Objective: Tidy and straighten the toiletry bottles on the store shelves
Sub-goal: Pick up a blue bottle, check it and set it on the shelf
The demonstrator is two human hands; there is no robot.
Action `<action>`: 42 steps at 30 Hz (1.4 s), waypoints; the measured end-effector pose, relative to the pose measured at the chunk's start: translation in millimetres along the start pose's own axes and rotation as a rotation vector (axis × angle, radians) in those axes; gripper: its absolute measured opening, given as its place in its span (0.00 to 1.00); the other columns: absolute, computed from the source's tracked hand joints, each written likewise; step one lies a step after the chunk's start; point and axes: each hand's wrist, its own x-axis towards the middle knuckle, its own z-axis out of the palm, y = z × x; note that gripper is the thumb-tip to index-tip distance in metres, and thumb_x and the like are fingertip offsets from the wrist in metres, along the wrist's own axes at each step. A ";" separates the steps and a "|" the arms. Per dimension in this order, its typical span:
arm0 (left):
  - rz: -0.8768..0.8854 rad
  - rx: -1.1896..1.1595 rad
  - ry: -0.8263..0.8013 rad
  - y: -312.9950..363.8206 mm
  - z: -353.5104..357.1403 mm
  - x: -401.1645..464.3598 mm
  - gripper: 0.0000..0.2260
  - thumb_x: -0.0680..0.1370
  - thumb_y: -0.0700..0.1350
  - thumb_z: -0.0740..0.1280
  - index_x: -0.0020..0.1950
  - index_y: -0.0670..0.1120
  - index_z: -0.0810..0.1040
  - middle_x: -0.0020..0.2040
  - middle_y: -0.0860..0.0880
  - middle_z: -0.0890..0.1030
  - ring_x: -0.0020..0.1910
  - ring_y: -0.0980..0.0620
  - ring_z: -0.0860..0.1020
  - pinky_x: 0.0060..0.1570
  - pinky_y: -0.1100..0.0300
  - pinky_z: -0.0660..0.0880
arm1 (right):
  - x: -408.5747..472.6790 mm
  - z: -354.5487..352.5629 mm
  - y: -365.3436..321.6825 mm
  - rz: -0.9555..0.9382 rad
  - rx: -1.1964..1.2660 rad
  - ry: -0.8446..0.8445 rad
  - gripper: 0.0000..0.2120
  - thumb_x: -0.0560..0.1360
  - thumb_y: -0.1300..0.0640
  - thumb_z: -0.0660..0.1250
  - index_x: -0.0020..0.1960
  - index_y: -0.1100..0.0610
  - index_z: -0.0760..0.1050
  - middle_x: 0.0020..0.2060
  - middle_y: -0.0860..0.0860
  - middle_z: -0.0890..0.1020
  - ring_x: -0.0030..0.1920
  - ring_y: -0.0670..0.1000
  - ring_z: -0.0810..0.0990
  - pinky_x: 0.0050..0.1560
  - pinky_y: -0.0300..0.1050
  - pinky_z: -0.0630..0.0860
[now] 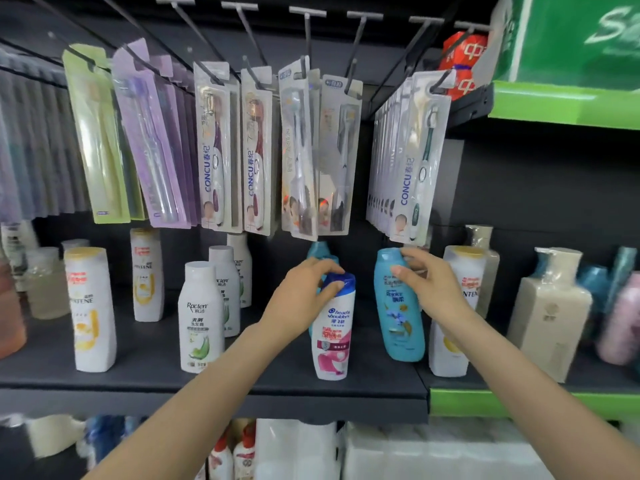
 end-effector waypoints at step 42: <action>0.017 0.029 0.216 8.8 -53.7 -43.4 0.31 0.65 0.41 0.78 0.65 0.48 0.71 0.55 0.54 0.65 0.55 0.60 0.68 0.51 0.80 0.63 | -24.0 15.7 -30.8 0.345 1.058 -0.203 0.08 0.78 0.63 0.60 0.55 0.62 0.75 0.48 0.57 0.84 0.52 0.52 0.83 0.51 0.45 0.81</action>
